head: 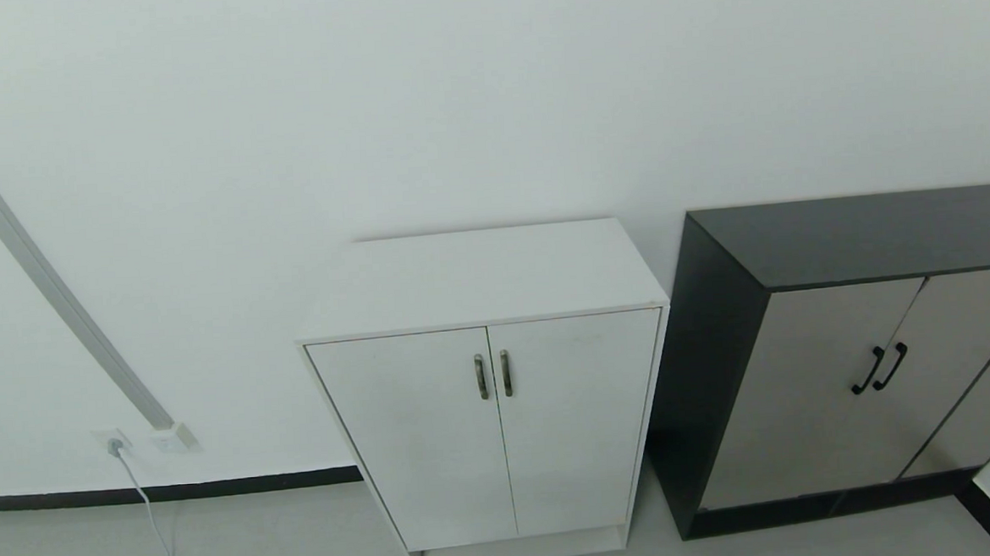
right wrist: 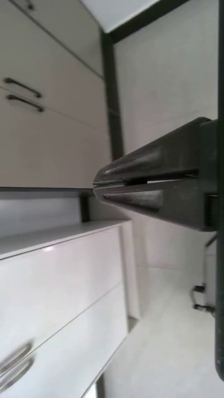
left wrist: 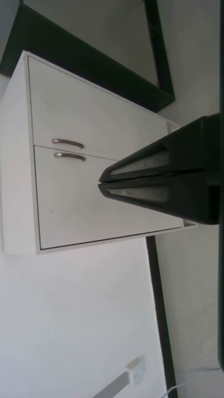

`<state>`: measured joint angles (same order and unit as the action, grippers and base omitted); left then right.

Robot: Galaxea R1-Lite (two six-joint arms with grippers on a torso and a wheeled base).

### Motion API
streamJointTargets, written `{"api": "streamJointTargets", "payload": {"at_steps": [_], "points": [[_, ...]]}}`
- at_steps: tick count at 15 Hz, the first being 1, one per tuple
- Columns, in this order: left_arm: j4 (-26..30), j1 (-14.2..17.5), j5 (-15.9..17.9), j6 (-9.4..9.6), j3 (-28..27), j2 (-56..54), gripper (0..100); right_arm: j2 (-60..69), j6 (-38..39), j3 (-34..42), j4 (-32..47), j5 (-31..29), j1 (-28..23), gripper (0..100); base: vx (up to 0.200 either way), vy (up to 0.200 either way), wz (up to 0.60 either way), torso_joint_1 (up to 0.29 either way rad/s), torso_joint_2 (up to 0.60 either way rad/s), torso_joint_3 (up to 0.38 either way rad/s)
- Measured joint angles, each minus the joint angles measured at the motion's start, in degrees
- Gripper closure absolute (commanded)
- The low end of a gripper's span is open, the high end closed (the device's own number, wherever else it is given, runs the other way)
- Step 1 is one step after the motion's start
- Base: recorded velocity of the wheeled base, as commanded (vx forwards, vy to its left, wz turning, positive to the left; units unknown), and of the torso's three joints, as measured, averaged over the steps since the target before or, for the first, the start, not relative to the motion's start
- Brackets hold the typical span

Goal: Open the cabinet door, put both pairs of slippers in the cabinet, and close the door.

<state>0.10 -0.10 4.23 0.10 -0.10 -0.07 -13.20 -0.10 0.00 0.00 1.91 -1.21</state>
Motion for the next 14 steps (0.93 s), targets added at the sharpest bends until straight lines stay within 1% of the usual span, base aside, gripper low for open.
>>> {"api": "streamJointTargets", "payload": {"at_steps": [4, 14], "points": [[0.0, 0.0, 0.0, 0.00, 0.0, 0.0, 100, 5.0, 0.0, 0.0, 0.0, 0.0, 1.7, 100, 0.000, 0.000, 0.00, 0.000, 0.00, 0.000], [0.0, 0.0, 0.0, -0.05, 0.0, 0.0, 100, 12.7, 0.2, 0.0, -0.1, 0.0, 1.3, 100, 0.000, 0.000, 0.00, 0.000, 0.00, 0.000]]}}
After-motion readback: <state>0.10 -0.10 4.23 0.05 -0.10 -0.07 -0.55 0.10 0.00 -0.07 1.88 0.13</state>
